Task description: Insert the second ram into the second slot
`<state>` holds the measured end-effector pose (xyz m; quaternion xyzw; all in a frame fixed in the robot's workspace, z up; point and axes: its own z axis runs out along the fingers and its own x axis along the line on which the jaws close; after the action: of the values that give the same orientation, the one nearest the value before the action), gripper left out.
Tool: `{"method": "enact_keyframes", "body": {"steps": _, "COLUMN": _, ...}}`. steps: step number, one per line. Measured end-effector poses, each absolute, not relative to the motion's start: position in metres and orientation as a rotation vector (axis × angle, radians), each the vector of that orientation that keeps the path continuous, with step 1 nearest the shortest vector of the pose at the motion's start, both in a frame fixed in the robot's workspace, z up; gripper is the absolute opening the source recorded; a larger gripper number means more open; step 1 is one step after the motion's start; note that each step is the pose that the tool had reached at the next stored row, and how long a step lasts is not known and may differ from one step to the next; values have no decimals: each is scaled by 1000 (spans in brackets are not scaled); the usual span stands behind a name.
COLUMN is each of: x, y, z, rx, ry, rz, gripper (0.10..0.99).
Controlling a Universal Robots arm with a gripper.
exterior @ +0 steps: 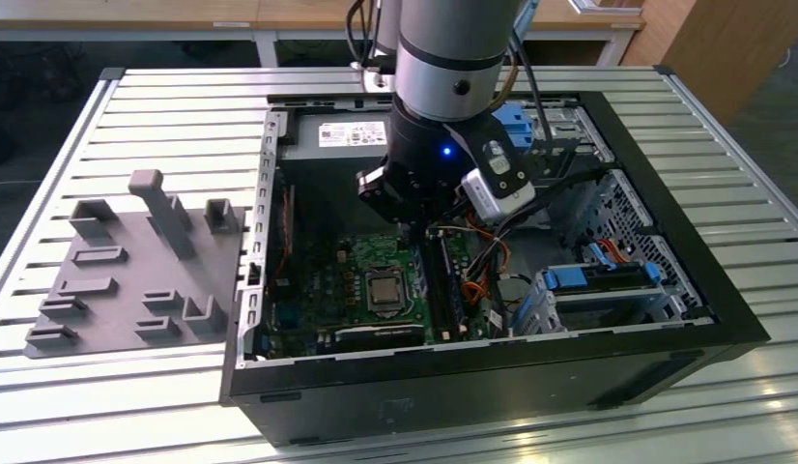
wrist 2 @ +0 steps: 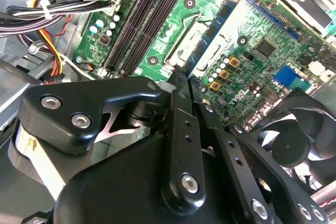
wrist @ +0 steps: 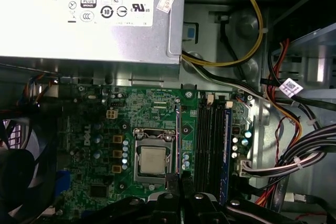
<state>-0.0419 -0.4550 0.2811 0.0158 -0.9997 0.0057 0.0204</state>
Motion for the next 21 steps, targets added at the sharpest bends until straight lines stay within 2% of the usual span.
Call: {"method": "enact_keyframes", "body": {"steps": 21, "x": -41, "y": -455, "z": 275, "rx": 38, "ry": -3100, "rz": 17, "gripper": 137}}
